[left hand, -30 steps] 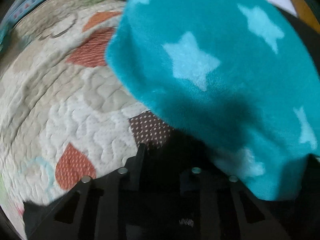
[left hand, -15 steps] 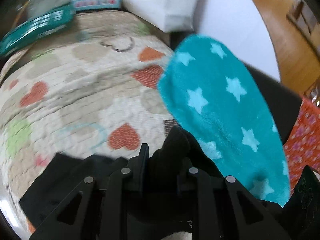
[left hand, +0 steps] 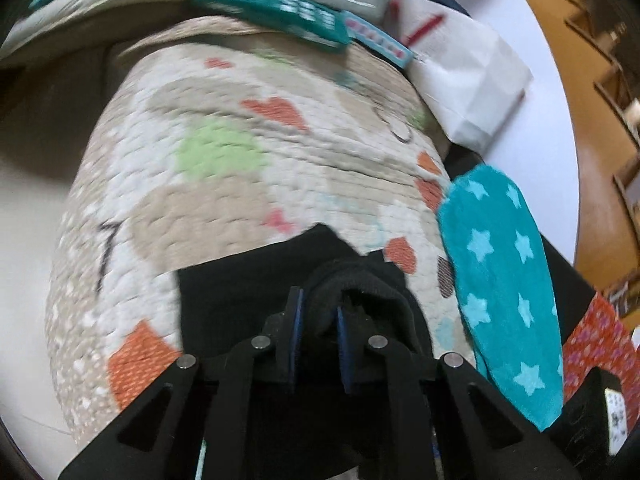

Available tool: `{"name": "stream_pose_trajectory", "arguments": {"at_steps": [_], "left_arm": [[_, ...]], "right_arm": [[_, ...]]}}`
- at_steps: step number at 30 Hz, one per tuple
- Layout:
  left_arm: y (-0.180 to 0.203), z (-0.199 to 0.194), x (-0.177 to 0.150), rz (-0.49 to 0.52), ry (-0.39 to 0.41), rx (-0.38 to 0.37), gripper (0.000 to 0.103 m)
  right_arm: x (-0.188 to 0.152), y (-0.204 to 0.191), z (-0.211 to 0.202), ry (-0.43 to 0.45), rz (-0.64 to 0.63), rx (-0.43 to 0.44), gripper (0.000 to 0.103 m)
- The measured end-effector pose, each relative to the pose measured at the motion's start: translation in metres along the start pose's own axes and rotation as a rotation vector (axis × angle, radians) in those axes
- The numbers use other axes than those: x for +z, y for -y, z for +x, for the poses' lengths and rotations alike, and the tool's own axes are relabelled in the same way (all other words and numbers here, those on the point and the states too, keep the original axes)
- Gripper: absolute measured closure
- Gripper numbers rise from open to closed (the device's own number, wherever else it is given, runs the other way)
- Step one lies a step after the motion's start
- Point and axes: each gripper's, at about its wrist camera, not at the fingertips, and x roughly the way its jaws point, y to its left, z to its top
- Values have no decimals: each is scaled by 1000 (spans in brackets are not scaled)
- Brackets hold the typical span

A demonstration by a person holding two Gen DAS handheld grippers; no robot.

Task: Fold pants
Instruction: 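Lower the folded pants onto the quilt with both grippers, then open the right gripper and pull it back from the folded pants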

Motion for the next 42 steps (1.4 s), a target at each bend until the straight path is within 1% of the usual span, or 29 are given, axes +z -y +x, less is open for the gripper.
{"name": "stream_pose_trajectory", "arguments": {"at_steps": [4,7,8,9,10,12,13,16,17,19,22,23,24,25,27,29,30,31,32,33,34,35,36,37,38,39,40,42], "left_arm": [[-28,-3,-6,-84,22,-16,88],[-47,-9,-11,-160,47,-53,88],[-55,-12,-14,-193,61,-63,88],[-61,-15,-15,-223,72,-70,87],[-66,-17,-17,-249,81,-75,85],[-82,-26,-20,-324,107,-91,75],[-91,-33,-23,-370,124,-100,74],[-103,-52,-27,-435,159,-91,73],[-103,-60,-28,-441,173,-71,73],[-95,-72,-30,-423,182,-25,73],[-60,-79,-28,-319,174,39,73],[-41,-77,-26,-262,163,64,72],[-29,-73,-25,-224,151,81,67],[-15,-67,-24,-187,135,101,65],[10,-50,-24,-116,104,175,63],[24,-32,-26,-68,83,236,63],[25,-20,-28,-54,66,293,63],[24,-8,-30,-35,50,388,63],[21,-1,-31,-13,39,462,61],[15,10,-34,11,22,562,61],[8,16,-36,9,9,626,61],[-4,21,-39,-14,-4,666,61],[-10,21,-40,-30,-4,687,61],[-17,17,-40,-52,-3,737,63],[-23,15,-41,-67,-10,758,65],[-34,10,-41,-106,-14,745,65],[-47,3,-42,-167,-15,694,65],[-63,-10,-46,-259,-5,624,65]], "right_arm": [[0,-20,11,-11,-71,-26,80],[-4,-32,15,-7,-121,-38,74],[-4,-35,16,-7,-129,-29,65],[-5,-38,16,-5,-136,-13,51],[-7,-41,16,-1,-146,4,43],[-10,-50,11,6,-180,10,32],[-12,-55,6,14,-207,14,31],[-16,-58,-12,35,-249,51,30],[-18,-56,-19,39,-250,63,30],[-24,-47,-36,47,-242,89,29],[-32,-27,-55,51,-209,90,28],[-33,-16,-59,51,-189,87,28],[-33,-2,-63,52,-157,74,28],[-32,11,-67,58,-117,53,28],[-30,33,-72,66,-27,21,28],[-27,61,-76,73,89,5,28],[-25,71,-77,74,125,2,28],[-25,82,-78,77,163,-3,28],[-25,87,-78,80,181,-7,28],[-26,91,-78,81,193,-13,28],[-29,96,-76,81,204,-20,28],[-31,98,-75,80,212,-21,28],[-33,100,-73,77,221,-21,28],[-33,105,-66,68,243,-14,28],[-34,109,-64,62,261,-7,28],[-35,112,-61,55,280,1,28],[-38,116,-59,49,306,14,28],[-42,121,-59,44,332,22,28]]}}
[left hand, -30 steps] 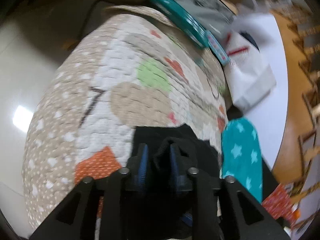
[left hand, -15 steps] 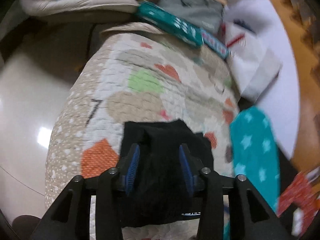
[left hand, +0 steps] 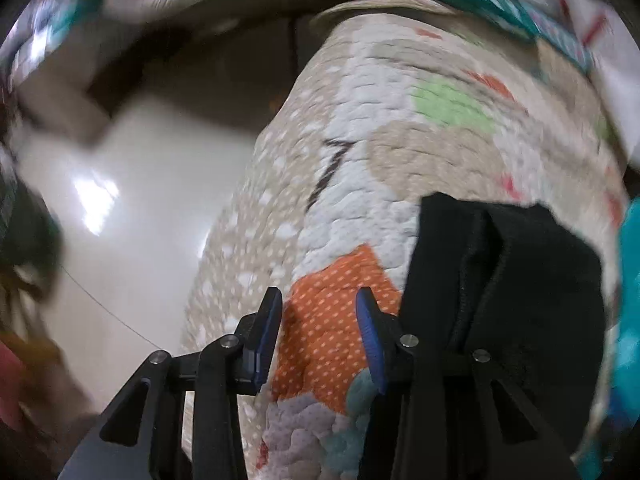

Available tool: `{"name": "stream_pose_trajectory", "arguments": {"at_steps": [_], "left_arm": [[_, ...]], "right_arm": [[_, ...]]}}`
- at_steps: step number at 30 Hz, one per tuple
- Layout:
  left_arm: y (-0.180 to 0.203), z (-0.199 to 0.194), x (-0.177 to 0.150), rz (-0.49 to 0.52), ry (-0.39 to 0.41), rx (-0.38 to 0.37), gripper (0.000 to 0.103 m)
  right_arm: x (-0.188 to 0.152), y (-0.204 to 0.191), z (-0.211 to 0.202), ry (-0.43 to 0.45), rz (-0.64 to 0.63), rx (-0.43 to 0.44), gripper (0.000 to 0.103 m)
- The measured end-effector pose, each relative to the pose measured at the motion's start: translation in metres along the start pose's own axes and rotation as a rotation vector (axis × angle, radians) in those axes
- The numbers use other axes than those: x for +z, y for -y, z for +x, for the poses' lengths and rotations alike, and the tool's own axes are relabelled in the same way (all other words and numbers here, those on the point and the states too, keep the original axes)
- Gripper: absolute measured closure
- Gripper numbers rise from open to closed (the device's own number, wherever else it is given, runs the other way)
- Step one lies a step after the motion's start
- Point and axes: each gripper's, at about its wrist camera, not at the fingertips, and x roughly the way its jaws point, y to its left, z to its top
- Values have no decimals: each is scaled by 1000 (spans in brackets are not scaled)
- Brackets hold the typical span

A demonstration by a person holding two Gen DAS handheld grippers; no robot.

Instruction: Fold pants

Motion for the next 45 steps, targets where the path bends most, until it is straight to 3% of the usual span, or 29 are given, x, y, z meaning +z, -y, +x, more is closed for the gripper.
{"name": "stream_pose_trajectory", "arguments": {"at_steps": [4,8,11,14,17,19,22,24,27,29,32,33,34,35,36,39,45], "left_arm": [[-19,-24,-4,-95,37,-72,66],[13,-56,-9,11,119,-147,64],[32,-55,-12,54,116,-219,53],[33,-43,-15,24,88,-314,50],[30,-34,-21,-22,73,-432,36],[34,-35,-21,-22,81,-438,32],[35,-26,-15,-4,101,-335,30],[27,-16,-14,-21,77,-318,28],[20,3,-17,-67,5,-388,23],[21,8,-21,-68,-6,-440,17],[41,8,-25,26,-23,-462,16],[48,7,-27,60,-20,-438,16],[56,6,-28,97,-18,-411,19],[66,4,-30,145,-14,-389,38],[69,2,-31,161,-16,-397,58],[72,-7,-31,160,-2,-402,69],[65,-11,-9,97,-3,-444,70]], "right_arm": [[3,9,-4,14,38,-2,28],[5,9,-1,2,56,0,28],[3,9,1,-19,72,8,28],[6,8,0,-32,73,8,28],[14,7,2,-48,83,12,25],[23,8,9,-70,104,20,23],[36,12,29,-121,145,41,22],[41,16,40,-131,164,29,22],[46,30,62,-153,226,48,21],[44,42,75,-163,302,112,21],[41,51,96,-188,405,236,21],[42,51,101,-188,415,262,22],[43,50,104,-179,409,277,29],[44,47,107,-194,402,296,49],[44,44,109,-213,401,299,54],[50,29,96,-195,318,284,74],[86,-7,73,-126,138,225,78]]}}
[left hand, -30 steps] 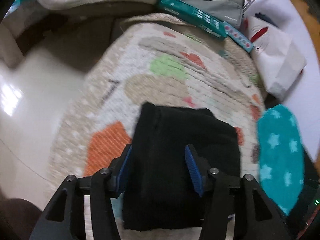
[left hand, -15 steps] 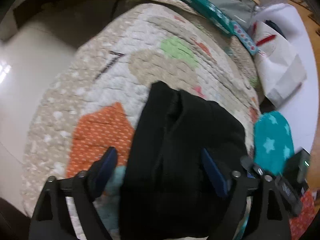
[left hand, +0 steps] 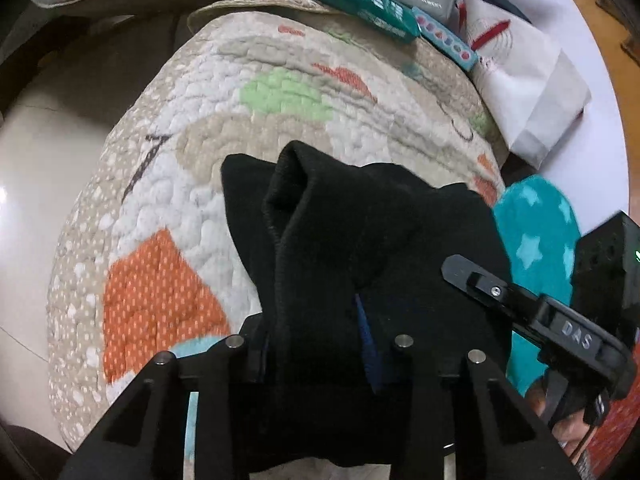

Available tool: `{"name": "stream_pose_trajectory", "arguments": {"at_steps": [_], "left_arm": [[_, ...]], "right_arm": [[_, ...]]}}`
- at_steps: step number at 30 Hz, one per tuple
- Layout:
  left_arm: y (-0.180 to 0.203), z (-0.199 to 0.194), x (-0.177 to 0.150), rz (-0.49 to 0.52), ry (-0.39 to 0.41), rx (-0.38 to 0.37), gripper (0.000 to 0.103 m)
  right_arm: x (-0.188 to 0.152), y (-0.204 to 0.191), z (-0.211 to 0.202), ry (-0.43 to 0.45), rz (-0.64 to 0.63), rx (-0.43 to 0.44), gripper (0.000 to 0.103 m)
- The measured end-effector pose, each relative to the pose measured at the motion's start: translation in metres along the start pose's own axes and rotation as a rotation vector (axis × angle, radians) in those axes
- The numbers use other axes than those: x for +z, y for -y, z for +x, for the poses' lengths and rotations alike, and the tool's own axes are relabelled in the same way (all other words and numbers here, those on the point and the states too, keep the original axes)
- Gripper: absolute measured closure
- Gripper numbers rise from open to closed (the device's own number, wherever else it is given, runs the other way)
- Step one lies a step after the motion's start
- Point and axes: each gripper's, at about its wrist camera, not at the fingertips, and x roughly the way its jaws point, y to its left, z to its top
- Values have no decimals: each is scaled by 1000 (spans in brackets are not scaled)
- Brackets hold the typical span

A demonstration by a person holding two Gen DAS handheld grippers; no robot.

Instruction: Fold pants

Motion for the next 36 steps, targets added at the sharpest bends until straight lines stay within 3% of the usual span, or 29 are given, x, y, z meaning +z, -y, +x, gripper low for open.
{"name": "stream_pose_trajectory", "arguments": {"at_steps": [9,11,12,13,15,16,19,22,25,30,36], "left_arm": [[-3,27,67,-30,24,22,66],[-17,44,73,-80,-9,49,60],[-26,50,74,-119,-16,31,57],[-31,52,74,-143,-10,0,57],[-33,50,72,-139,-3,-20,56],[-33,50,71,-127,-2,-23,56],[-37,46,70,-142,-10,-56,55],[-45,33,65,-194,-5,-73,50],[-57,13,56,-249,13,-68,40],[-71,-14,37,-314,44,-68,34],[-67,-28,22,-332,57,-30,33]], "right_arm": [[64,4,40,14,-10,-60,76],[66,16,56,-16,15,-96,63],[65,24,62,-20,42,-115,52],[61,34,65,-18,82,-119,48],[55,48,66,-7,140,-93,28],[51,54,64,-3,172,-83,26],[42,62,47,8,210,-65,26],[35,56,23,29,171,-101,26],[23,52,-6,51,152,-125,26],[-8,46,-40,72,168,-82,25],[-45,31,-41,59,120,-65,24]]}}
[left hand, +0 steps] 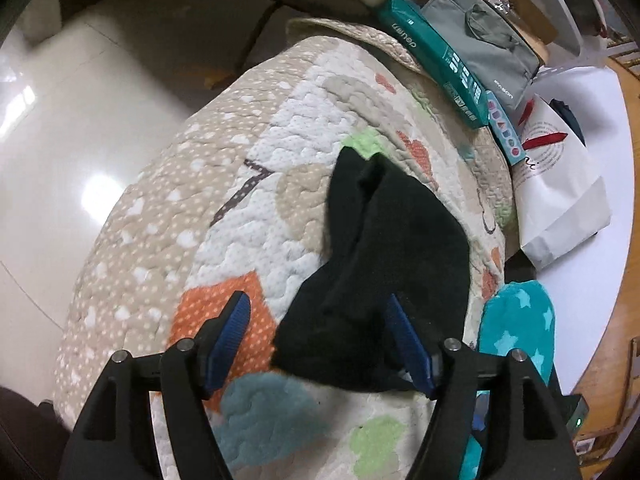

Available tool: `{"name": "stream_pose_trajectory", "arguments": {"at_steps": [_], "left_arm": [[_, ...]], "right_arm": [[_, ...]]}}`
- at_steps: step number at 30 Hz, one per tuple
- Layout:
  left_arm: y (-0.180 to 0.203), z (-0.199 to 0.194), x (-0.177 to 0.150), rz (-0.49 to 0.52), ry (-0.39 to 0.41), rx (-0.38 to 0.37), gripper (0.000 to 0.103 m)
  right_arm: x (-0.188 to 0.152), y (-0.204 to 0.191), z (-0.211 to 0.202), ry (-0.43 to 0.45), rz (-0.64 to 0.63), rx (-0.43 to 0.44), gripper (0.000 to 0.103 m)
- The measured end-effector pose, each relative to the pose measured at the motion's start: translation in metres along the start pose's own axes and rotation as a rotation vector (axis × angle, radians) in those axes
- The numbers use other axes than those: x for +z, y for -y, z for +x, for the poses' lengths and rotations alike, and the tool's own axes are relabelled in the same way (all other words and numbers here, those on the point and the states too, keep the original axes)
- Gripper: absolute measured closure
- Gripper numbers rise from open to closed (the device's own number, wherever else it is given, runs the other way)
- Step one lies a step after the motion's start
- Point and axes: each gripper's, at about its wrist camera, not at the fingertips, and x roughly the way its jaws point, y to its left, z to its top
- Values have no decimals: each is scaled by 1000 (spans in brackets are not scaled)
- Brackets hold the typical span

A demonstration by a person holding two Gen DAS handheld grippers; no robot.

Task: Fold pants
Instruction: 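Open the left gripper and withdraw both tools from the folded pants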

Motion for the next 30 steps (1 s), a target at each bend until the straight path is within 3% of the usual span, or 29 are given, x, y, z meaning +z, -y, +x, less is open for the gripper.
{"name": "stream_pose_trajectory", "arguments": {"at_steps": [4,8,11,13,14,15,19,20,24,30], "left_arm": [[-2,-13,-12,9,17,24,33],[18,-35,-40,150,112,172,33],[50,-63,-78,354,314,336,33],[66,-76,-101,454,430,405,31],[74,-85,-116,504,501,434,25],[78,-91,-126,523,550,447,17],[87,-119,-160,551,691,415,5],[91,-123,-162,562,702,408,0],[109,-131,-174,632,751,445,0],[108,-116,-177,613,652,468,0]], "right_arm": [[-19,-9,4,-2,-75,-40,24],[-27,-14,1,20,-121,-57,24],[-33,-22,-8,60,-178,-80,24],[-35,-26,-14,89,-205,-97,24],[-37,-27,-18,109,-214,-104,24],[-38,-28,-21,126,-218,-110,24],[-41,-28,-35,188,-215,-124,24],[-41,-29,-37,204,-219,-127,24],[-43,-36,-47,246,-239,-132,23],[-53,-45,-49,262,-289,-143,22]]}}
